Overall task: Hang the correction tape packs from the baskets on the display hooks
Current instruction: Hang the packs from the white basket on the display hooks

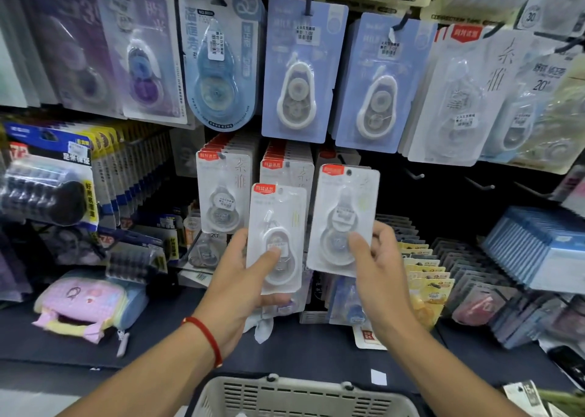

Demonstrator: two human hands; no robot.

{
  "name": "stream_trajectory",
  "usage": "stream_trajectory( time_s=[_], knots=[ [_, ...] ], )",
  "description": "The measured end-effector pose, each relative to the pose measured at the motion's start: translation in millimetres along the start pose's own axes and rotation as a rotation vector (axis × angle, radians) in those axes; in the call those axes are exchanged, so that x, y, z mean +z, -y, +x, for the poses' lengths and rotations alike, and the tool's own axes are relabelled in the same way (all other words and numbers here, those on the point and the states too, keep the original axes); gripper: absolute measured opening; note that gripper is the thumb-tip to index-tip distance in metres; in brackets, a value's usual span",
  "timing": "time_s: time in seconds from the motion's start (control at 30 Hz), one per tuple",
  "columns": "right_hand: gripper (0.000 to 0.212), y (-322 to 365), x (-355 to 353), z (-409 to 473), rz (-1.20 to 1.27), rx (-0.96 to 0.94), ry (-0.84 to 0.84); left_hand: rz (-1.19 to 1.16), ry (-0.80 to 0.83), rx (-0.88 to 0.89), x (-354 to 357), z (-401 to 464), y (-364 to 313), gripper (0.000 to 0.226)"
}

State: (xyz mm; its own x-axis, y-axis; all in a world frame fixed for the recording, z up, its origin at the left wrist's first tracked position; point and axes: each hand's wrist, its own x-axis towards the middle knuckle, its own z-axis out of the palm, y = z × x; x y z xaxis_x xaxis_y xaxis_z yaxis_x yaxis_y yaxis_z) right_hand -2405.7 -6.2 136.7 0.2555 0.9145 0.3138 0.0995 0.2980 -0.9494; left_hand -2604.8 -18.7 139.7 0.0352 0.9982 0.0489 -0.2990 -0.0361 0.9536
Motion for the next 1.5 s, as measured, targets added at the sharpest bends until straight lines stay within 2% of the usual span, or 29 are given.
stream_trajectory(
  time_s=[0.27, 0.5, 0.57, 0.63, 0.67, 0.73, 0.8, 0.87, 0.97, 1.2, 1.3, 1.5],
  knots=[
    [0.024, 4.7, -10.7, 12.0, 0.0, -0.038, -0.033, 0.04, -0.03, 0.019, -1.3, 1.9, 1.9, 0.02],
    [0.027, -0.8, -11.3, 11.3, -0.072, -0.038, -0.099, 0.037, -0.03, 0.016, -2.7, 2.9, 0.8, 0.029],
    [0.044, -2.8, -12.4, 14.0, -0.128, 0.062, -0.04, 0.051, -0.021, 0.02, -2.0, 2.5, 1.6, 0.031],
    [0.068, -5.8, -15.9, 14.4, -0.296, 0.227, 0.013, 0.054, 0.001, 0.022, 0.0, 1.1, 2.3, 0.03],
    [0.071, -7.4, -17.5, 13.9, -0.367, 0.283, 0.033, 0.06, 0.012, 0.025, 0.8, 0.5, 2.8, 0.028],
    [0.053, -5.0, -16.7, 8.5, -0.359, 0.281, 0.087, 0.078, 0.028, 0.031, 2.4, -0.6, 4.0, 0.026],
    [0.028, 0.8, -11.4, 0.9, -0.271, 0.179, 0.188, 0.093, 0.064, 0.037, 5.3, -1.9, 4.7, 0.025],
    [0.017, 4.3, -4.1, -7.0, -0.203, 0.085, 0.294, 0.103, 0.115, 0.046, 9.3, -3.7, 5.2, 0.027],
    [0.02, 4.2, 1.4, -14.1, -0.159, 0.032, 0.29, 0.117, 0.167, 0.056, 16.3, -6.3, 6.0, 0.035],
    [0.029, 11.2, -5.3, -5.8, -0.006, -0.044, 0.071, 0.177, 0.119, 0.037, 30.3, -7.3, 5.0, 0.067],
    [0.033, 14.5, -9.5, 0.1, -0.013, -0.08, 0.046, 0.117, 0.149, 0.057, 37.0, -7.7, 2.7, 0.068],
    [0.027, 18.6, -18.2, 7.2, -0.036, -0.118, 0.075, 0.082, 0.184, 0.066, 39.8, -8.9, 4.6, 0.063]
  ],
)
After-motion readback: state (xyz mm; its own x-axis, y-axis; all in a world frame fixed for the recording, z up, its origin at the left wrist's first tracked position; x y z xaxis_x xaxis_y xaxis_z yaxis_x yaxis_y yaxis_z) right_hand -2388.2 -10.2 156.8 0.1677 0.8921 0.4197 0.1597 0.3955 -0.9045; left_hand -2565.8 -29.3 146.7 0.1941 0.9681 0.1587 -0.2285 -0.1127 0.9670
